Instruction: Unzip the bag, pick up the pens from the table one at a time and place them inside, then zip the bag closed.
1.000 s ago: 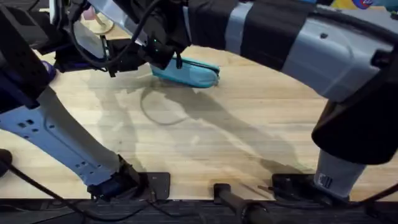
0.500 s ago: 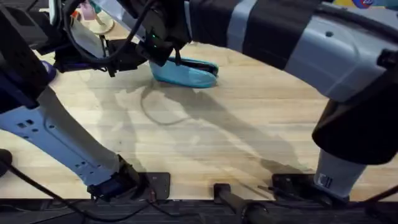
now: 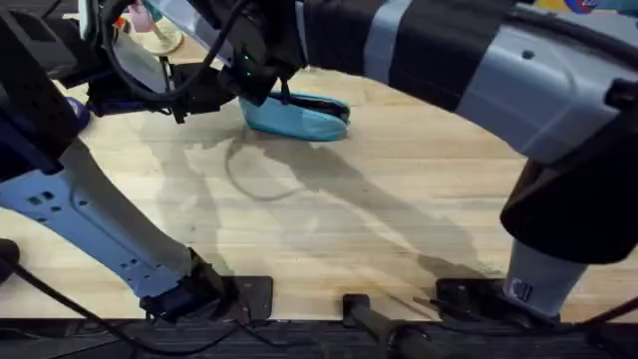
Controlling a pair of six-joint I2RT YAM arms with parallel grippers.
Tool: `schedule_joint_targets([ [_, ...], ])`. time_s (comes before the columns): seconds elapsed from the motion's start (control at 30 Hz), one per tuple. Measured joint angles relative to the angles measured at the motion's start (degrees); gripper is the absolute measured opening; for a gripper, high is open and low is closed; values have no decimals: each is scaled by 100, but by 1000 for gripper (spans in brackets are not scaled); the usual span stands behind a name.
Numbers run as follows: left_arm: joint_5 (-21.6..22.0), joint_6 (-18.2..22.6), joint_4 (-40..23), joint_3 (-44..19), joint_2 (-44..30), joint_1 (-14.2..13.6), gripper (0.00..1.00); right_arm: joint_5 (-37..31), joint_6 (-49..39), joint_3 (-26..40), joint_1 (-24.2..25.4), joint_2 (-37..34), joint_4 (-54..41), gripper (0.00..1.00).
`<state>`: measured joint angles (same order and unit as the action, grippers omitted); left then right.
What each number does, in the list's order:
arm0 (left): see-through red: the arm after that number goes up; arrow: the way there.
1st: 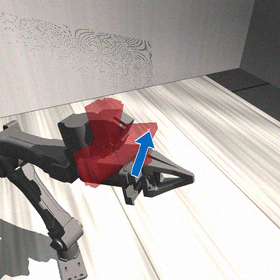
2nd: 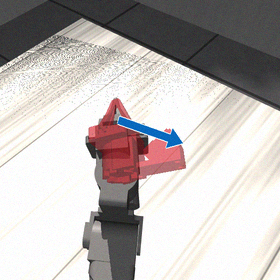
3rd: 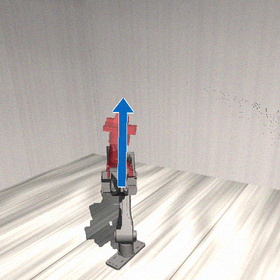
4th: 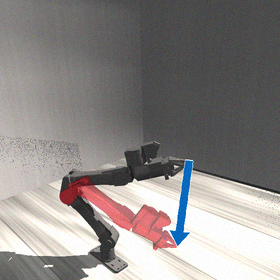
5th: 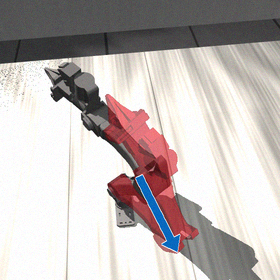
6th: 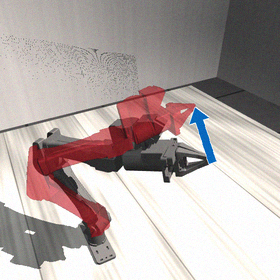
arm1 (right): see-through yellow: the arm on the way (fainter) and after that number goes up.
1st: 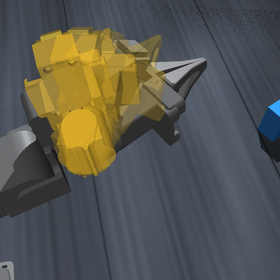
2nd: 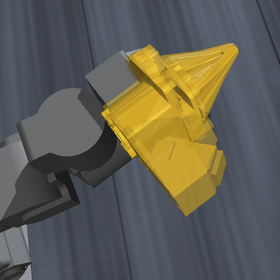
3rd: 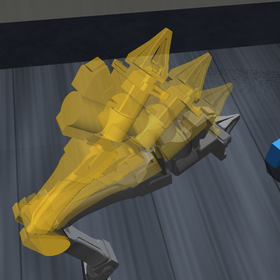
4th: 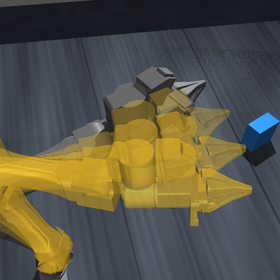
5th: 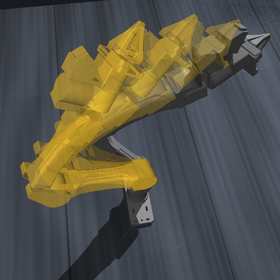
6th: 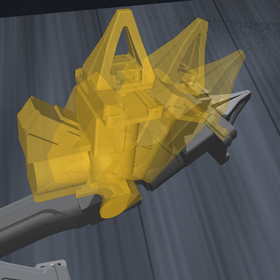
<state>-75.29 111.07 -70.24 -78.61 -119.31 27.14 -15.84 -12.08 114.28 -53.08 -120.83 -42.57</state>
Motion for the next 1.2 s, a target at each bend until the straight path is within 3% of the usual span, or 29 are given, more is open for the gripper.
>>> schedule_joint_targets([
  [0.53, 31, 4, 0, 0, -2, 0, 57, 0, 0, 2, 0, 1, 0, 30],
  [0.57, 31, 19, 3, 0, 0, 0, 163, 0, 1, 2, 0, 1, 0, 31],
  [0.7, 75, -4, -4, 0, 0, 0, 806, 0, 2, 2, 0, 1, 0, 30],
  [0.73, 114, -26, -20, 0, -2, 0, 915, 0, 2, 2, 0, 1, 0, 30],
  [0.87, 274, -65, -48, 0, -1, 0, 993, 0, 0, 2, 0, 1, 0, 30],
  [1.2, 427, -181, 244, 0, 0, -171, 995, 0, 0, 2, 0, -1, 0, 31],
])
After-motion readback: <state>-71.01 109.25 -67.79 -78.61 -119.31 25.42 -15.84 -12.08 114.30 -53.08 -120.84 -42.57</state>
